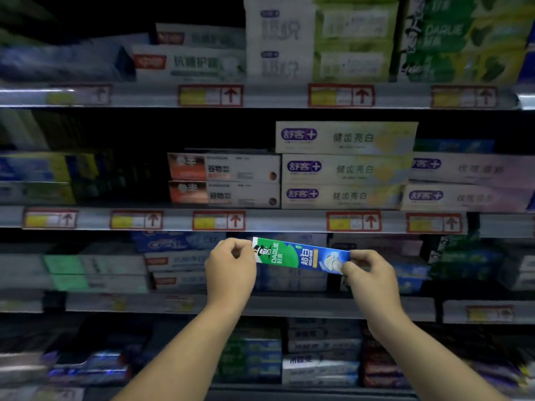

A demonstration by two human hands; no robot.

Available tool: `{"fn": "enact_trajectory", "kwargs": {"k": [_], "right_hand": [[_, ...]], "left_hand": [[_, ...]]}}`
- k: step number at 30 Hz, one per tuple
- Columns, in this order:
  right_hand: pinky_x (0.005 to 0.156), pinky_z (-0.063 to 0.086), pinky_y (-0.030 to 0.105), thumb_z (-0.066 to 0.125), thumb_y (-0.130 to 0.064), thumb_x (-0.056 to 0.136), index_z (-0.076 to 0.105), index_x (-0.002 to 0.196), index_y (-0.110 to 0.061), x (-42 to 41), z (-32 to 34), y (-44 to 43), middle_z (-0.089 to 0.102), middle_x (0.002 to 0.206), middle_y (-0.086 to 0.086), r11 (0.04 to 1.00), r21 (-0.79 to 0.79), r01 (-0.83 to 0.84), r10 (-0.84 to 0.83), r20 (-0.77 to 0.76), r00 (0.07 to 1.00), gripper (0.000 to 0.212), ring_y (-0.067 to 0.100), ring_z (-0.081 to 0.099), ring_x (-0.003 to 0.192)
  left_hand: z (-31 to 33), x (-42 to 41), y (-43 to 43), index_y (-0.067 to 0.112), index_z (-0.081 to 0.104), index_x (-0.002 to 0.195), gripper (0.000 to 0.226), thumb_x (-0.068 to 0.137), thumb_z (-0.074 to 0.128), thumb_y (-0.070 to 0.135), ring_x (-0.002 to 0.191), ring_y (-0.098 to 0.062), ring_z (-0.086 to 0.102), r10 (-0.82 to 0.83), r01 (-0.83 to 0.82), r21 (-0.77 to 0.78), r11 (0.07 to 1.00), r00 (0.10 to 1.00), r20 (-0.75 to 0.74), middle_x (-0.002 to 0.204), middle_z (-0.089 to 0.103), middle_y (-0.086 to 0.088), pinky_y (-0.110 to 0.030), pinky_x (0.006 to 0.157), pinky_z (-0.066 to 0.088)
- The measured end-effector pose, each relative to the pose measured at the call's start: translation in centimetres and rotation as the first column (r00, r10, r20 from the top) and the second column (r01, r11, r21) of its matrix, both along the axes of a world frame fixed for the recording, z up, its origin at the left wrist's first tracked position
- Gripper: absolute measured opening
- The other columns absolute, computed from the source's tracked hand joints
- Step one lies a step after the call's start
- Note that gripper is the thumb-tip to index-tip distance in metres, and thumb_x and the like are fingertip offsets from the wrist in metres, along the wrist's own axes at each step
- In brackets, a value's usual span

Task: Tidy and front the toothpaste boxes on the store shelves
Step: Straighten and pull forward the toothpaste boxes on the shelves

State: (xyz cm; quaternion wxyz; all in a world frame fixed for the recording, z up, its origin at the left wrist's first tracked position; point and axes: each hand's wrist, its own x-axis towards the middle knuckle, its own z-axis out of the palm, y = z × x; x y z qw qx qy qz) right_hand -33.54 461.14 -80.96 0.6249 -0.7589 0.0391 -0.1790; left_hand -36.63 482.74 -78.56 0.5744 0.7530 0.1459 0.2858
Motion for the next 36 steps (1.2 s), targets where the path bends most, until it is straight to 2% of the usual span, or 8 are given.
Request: {"fn": "enact_trajectory", "kwargs": {"k": [4,9,12,17,22,28,31,36], "right_hand": [[0.074,0.051,0.031,0.069,-0.006,0.087,0.067,0.094,-0.023,-0.4,1.1,2.9,0.067,0.103,0.006,0.997,0.027,-0.078,0.076,0.066,0.995,0.018,0.015,0.065,0.087],[0.070,0.048,0.022,0.071,-0.004,0.087,0.069,0.091,-0.024,-0.5,2.7,6.2,0.069,0.101,0.006,0.986,0.054,-0.158,0.147,0.170,0.974,0.021,0.016,0.067,0.084],[0.066,0.047,0.013,0.069,-0.001,0.088,0.068,0.090,-0.026,-0.5,3.5,8.1,0.069,0.100,0.004,0.976,0.038,-0.215,0.202,0.221,0.954,0.025,0.004,0.065,0.079],[0.071,0.050,0.016,0.066,0.002,0.090,0.068,0.096,-0.030,-0.7,4.4,11.4,0.068,0.105,0.001,0.957,0.020,-0.291,0.275,0.274,0.922,0.032,0.001,0.065,0.085],[0.072,0.048,0.009,0.063,0.006,0.090,0.068,0.100,-0.032,-1.2,5.3,14.0,0.065,0.108,-0.003,0.934,0.018,-0.358,0.329,0.352,0.876,0.040,-0.004,0.065,0.090],[0.084,0.050,0.012,0.061,0.005,0.090,0.063,0.108,-0.042,-0.8,5.6,15.5,0.060,0.116,-0.006,0.929,-0.042,-0.369,0.355,0.386,0.851,0.051,0.000,0.062,0.108],[0.089,0.053,0.020,0.062,0.003,0.091,0.064,0.113,-0.040,-0.7,5.3,15.4,0.059,0.119,-0.007,0.933,-0.039,-0.357,0.344,0.376,0.860,0.049,0.000,0.060,0.111],[0.090,0.052,0.021,0.063,0.003,0.091,0.063,0.117,-0.038,-0.4,5.0,14.4,0.059,0.118,-0.012,0.945,-0.045,-0.324,0.317,0.372,0.872,0.048,0.001,0.060,0.113]], "left_hand": [[1.1,-1.0,3.2,0.026,0.074,0.075,0.030,0.095,0.054,0.013,0.062,-0.028,0.058,0.103,-0.100,-0.039,0.994,0.993,0.061,0.071,0.072,0.000,-0.034,0.056,0.044],[2.3,-1.9,6.2,0.027,0.077,0.077,0.035,0.094,0.052,0.007,0.078,-0.033,0.070,0.220,-0.197,-0.139,0.971,0.960,0.175,0.069,0.073,0.006,-0.054,0.071,0.058],[2.6,-2.0,7.8,0.029,0.079,0.081,0.035,0.093,0.053,0.010,0.082,-0.020,0.070,0.290,-0.241,-0.215,0.946,0.927,0.239,0.081,0.076,0.008,-0.046,0.074,0.060],[2.6,-2.4,10.0,0.034,0.077,0.088,0.032,0.097,0.053,0.015,0.097,-0.009,0.066,0.344,-0.268,-0.276,0.923,0.895,0.284,0.099,0.072,0.014,-0.033,0.082,0.053],[2.5,-2.9,11.9,0.037,0.076,0.100,0.030,0.100,0.053,0.018,0.087,0.008,0.062,0.344,-0.254,-0.297,0.920,0.889,0.303,0.104,0.070,0.020,-0.020,0.073,0.046],[1.9,-3.2,12.8,0.034,0.074,0.109,0.031,0.101,0.051,0.014,0.079,0.011,0.061,0.294,-0.201,-0.293,0.935,0.902,0.317,0.110,0.068,0.017,-0.012,0.066,0.048],[1.7,-3.3,12.8,0.028,0.074,0.113,0.030,0.100,0.053,0.011,0.074,0.013,0.060,0.253,-0.161,-0.284,0.945,0.910,0.327,0.111,0.068,0.015,-0.006,0.062,0.048],[1.5,-3.1,12.5,0.029,0.074,0.116,0.030,0.099,0.056,0.011,0.090,0.009,0.062,0.185,-0.101,-0.254,0.962,0.925,0.333,0.113,0.068,0.013,-0.012,0.075,0.051]]}}
